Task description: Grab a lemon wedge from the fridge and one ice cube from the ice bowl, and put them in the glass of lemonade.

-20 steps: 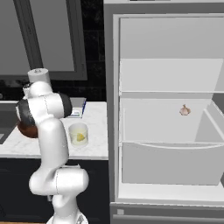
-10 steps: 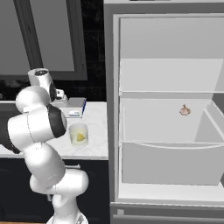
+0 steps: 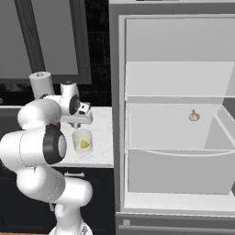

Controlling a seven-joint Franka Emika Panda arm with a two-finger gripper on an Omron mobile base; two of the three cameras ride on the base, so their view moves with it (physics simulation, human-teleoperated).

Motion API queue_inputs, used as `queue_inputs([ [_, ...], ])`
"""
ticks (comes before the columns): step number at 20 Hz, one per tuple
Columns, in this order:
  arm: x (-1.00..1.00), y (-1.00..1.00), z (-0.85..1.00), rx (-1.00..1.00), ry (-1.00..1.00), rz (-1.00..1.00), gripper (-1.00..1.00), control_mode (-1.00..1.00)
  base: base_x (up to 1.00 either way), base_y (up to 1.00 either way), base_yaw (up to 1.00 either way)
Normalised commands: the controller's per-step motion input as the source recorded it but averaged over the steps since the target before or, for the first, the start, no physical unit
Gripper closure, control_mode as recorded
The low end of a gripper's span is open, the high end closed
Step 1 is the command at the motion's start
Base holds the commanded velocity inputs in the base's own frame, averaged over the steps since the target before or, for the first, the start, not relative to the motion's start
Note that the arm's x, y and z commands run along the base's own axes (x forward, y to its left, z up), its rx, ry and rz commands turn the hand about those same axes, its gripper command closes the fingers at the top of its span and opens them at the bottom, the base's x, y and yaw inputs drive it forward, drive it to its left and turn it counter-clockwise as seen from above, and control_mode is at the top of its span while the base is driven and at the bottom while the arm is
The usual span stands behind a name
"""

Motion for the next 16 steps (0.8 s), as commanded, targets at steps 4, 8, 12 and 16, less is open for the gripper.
queue_inputs([
  [4, 0.01, -0.39, -0.19, 0.0, 0.08, -0.11, 1.0, -1.0, 0.0, 0.0, 0.0],
  [8, 0.0, -0.01, -0.48, -0.04, 0.0, 0.0, 1.0, -1.0, 0.0, 0.0, 0.0],
  [12, 0.08, 0.0, -0.39, -0.04, 0.0, 0.0, 1.0, -1.0, 0.0, 0.0, 0.0],
  [16, 0.09, 0.0, -0.11, 0.0, -0.01, 0.0, -1.0, -1.0, 0.0, 0.0, 0.0],
])
